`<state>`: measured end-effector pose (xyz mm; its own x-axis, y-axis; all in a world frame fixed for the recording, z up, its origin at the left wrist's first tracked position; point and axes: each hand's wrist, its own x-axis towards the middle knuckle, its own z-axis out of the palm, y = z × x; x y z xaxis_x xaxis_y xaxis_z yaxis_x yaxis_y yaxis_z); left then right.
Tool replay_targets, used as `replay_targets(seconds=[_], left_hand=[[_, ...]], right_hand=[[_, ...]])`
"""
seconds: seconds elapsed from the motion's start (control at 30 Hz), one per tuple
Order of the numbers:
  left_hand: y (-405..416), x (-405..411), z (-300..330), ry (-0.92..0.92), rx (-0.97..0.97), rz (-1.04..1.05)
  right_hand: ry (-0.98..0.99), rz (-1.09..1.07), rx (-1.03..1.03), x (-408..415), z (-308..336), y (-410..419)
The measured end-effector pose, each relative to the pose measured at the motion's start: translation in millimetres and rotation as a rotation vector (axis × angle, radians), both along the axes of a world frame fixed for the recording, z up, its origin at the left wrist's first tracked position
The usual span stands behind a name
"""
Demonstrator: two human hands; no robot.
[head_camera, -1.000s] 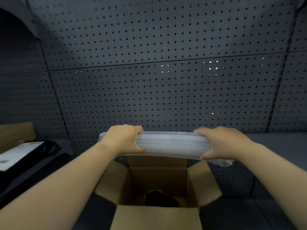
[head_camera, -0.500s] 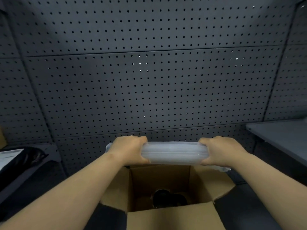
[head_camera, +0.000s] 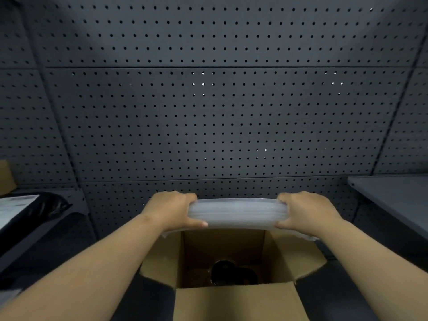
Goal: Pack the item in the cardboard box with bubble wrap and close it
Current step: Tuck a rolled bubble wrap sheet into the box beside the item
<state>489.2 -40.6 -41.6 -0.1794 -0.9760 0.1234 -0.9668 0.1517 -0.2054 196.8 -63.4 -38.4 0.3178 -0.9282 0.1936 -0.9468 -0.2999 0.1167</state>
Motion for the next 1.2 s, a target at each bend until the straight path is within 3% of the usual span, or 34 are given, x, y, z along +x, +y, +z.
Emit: replay_targets(seconds=[0.47, 0.9, 1.2], left_hand=[[5, -16, -6, 0.056, -0.036, 0.105], [-5, -34, -27, 0.117, -0.082, 0.146], [-11, -39, -34, 0.137, -0.05, 0.145]], right_hand=[[-0.194, -0.151, 0.063, 3, -9, 1], [-0.666, -0.378, 0.201, 15, -29, 2], [-0.785, -0.335, 0.258, 23, -37, 6]])
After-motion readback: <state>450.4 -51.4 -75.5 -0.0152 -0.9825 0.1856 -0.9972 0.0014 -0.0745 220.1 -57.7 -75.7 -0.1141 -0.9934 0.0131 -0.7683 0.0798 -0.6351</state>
